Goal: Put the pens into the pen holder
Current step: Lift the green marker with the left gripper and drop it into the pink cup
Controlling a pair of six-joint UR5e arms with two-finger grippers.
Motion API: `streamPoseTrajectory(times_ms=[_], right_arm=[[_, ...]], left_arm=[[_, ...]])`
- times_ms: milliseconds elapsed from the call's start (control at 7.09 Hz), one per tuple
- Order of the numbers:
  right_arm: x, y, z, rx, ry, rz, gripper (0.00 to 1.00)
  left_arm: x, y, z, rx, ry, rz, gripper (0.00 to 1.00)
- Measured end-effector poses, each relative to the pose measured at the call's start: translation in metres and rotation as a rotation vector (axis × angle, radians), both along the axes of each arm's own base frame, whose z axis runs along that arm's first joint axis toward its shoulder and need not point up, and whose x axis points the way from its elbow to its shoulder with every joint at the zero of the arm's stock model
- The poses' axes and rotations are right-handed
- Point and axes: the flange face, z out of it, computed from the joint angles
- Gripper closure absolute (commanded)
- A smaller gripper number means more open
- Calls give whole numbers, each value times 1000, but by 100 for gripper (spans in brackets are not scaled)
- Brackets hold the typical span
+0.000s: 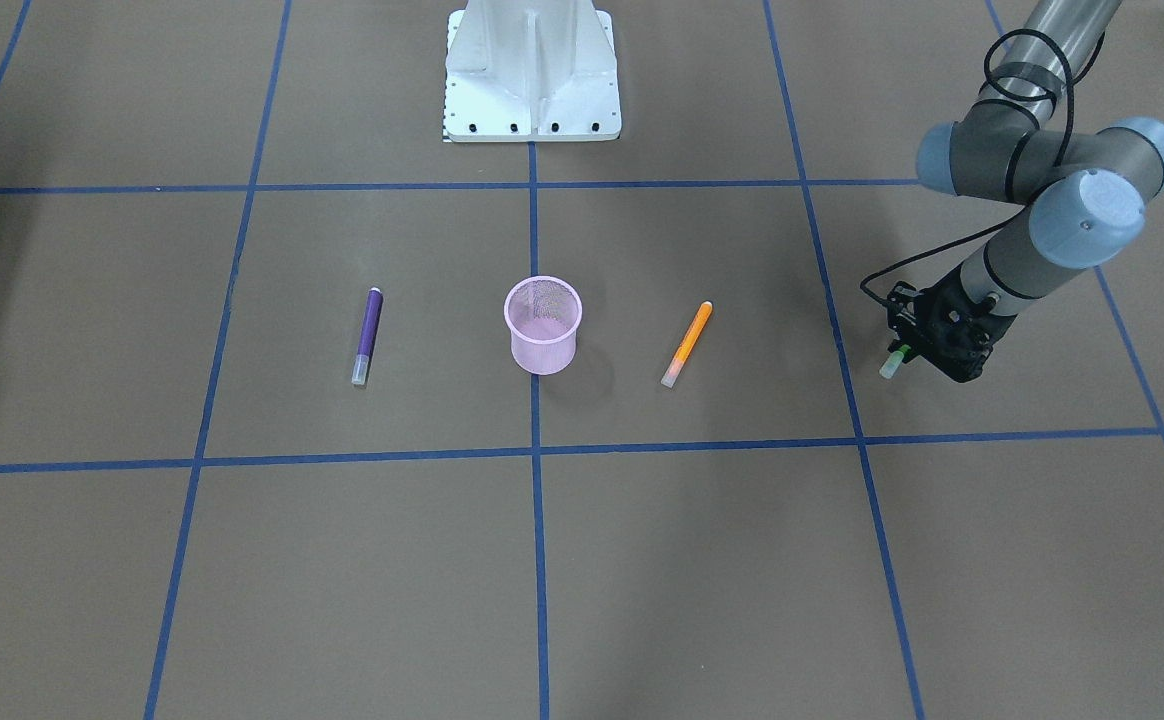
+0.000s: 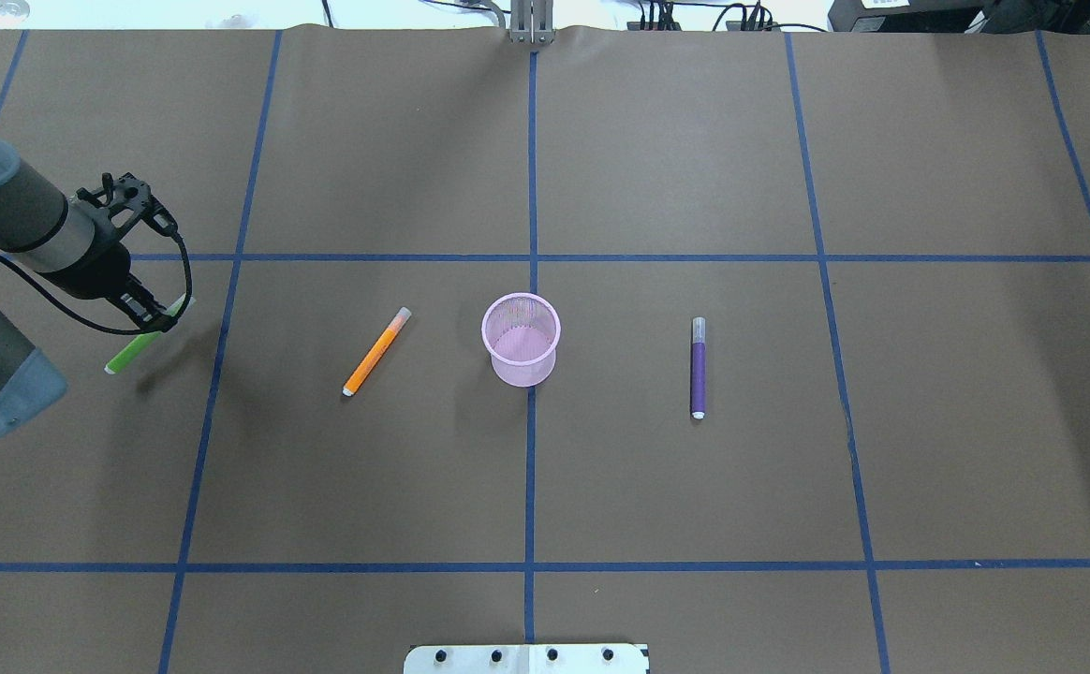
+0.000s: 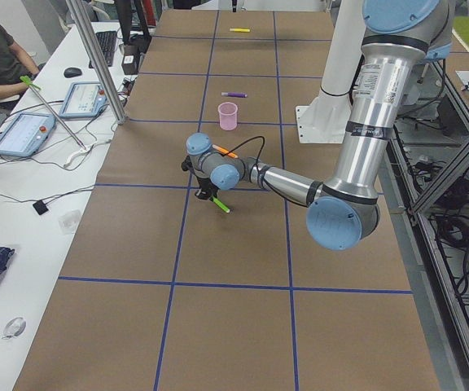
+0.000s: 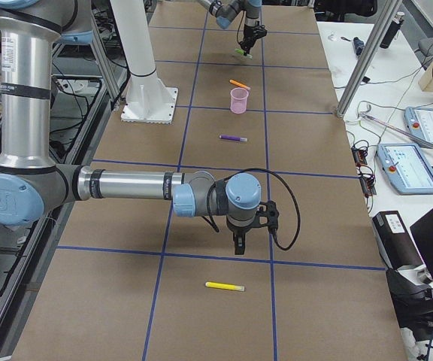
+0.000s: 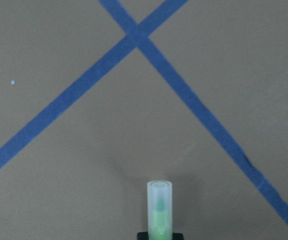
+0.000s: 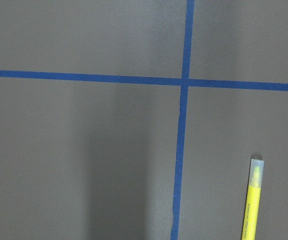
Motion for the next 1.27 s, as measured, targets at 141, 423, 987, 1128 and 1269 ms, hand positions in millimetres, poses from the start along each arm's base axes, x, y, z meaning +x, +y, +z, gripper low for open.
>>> streamPoseTrajectory(times_ms=[141,423,987,1128,1269], right_arm=[[0,0,-1,3,0,0,0],[0,-2,-4,8,1,0,0],[-2,-4,-7,15,-1,-3,0],[-3,-5,-8,17,-1,-5,0],[-4,-6,-9,17,-3,-7,0]], left_arm=[[0,-2,-42,30,45,-35,100],[13,3,-154,116,170,-92,100],[131,69,-322,282,349,-167,100],[156,87,-337,342,353,-234,100],[173,101,-346,361,358,-288,100]])
